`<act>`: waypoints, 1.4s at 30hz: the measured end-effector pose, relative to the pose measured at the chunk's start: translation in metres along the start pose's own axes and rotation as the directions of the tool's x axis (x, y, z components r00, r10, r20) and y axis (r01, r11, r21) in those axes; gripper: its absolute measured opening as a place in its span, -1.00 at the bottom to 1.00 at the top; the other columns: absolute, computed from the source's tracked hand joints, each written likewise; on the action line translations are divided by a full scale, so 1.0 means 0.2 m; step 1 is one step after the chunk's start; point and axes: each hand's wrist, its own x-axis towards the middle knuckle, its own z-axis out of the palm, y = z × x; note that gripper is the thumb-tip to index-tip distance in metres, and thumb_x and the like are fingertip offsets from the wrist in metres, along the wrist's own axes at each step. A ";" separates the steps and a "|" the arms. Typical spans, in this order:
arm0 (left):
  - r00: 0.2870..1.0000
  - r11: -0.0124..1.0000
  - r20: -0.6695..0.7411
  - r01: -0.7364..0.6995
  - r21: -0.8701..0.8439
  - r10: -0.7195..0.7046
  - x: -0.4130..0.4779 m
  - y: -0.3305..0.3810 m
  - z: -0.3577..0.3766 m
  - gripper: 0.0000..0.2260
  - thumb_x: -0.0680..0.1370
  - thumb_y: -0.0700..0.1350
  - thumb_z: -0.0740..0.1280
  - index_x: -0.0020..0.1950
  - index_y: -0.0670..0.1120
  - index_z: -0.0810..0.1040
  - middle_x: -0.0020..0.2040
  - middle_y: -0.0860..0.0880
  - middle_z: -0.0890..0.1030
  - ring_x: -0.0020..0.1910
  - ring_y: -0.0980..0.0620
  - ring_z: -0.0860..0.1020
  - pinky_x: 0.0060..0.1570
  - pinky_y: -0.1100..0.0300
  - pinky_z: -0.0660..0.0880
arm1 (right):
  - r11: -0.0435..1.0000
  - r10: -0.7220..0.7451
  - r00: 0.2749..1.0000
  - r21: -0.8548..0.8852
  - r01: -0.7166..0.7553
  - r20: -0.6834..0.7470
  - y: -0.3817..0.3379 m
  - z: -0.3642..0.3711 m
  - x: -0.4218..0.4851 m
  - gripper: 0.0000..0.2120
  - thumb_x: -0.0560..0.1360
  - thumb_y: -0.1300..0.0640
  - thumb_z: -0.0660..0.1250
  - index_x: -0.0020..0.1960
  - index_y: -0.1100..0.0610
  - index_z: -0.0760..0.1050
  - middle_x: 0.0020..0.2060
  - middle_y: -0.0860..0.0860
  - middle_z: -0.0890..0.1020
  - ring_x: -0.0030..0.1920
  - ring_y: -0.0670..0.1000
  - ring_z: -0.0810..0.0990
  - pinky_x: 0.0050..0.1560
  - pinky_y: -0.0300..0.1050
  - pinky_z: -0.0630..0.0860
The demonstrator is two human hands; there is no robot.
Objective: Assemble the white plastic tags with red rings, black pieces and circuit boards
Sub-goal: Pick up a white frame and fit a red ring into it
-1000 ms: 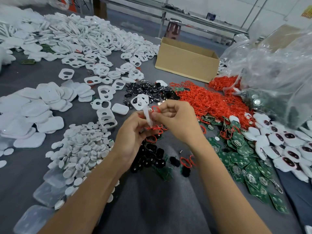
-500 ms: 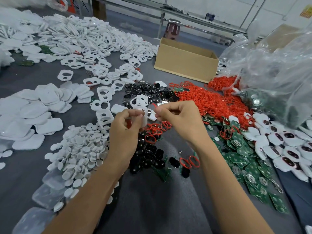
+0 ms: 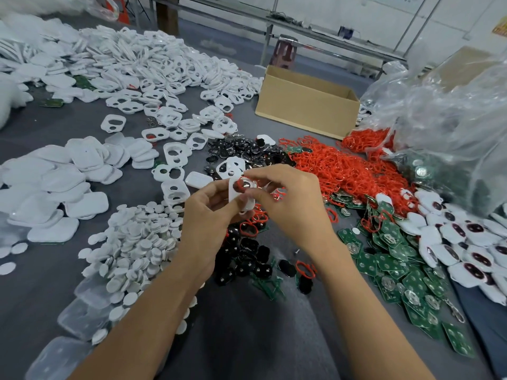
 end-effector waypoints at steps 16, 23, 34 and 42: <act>0.994 0.964 0.013 -0.110 0.242 0.110 -0.01 -0.02 -0.01 -0.72 0.50 -0.35 0.40 0.05 0.02 0.65 -0.13 0.01 0.69 -0.16 0.05 0.67 -0.24 0.09 0.64 | 0.928 0.200 0.977 0.307 -0.214 0.076 0.01 -0.02 0.01 -0.85 0.36 0.32 0.50 -0.23 0.11 0.59 -0.41 -0.06 0.53 -0.37 -0.09 0.42 -0.32 -0.34 0.37; 0.980 0.952 0.077 -0.195 0.235 0.182 -0.01 -0.01 0.01 -0.79 0.52 -0.31 0.41 0.05 -0.04 0.66 -0.14 -0.01 0.71 -0.19 0.06 0.67 -0.17 0.17 0.63 | 0.963 0.145 0.989 0.226 -0.144 0.013 0.00 -0.04 0.01 -0.84 0.34 0.33 0.50 -0.26 0.14 0.57 -0.41 -0.01 0.55 -0.40 -0.09 0.43 -0.36 -0.35 0.34; 0.979 0.960 -0.016 -0.198 0.196 0.205 -0.02 0.00 0.01 -0.95 0.50 -0.19 0.46 -0.13 -0.04 0.66 -0.24 -0.06 0.69 -0.26 0.00 0.66 -0.12 -0.16 0.64 | 0.994 0.037 0.999 0.099 -0.035 -0.021 -0.03 -0.04 0.02 -0.90 0.36 0.33 0.49 -0.16 0.18 0.63 -0.32 0.02 0.57 -0.38 -0.09 0.45 -0.30 -0.33 0.41; 0.974 0.952 -0.018 -0.216 0.218 0.226 -0.02 0.01 0.01 -0.92 0.52 -0.21 0.44 -0.12 -0.03 0.65 -0.26 0.01 0.68 -0.27 0.10 0.66 -0.11 -0.15 0.65 | 0.964 0.110 0.989 0.233 -0.131 0.101 -0.03 -0.07 0.01 -0.87 0.37 0.31 0.51 -0.17 0.17 0.58 -0.39 -0.04 0.55 -0.40 -0.06 0.45 -0.35 -0.34 0.43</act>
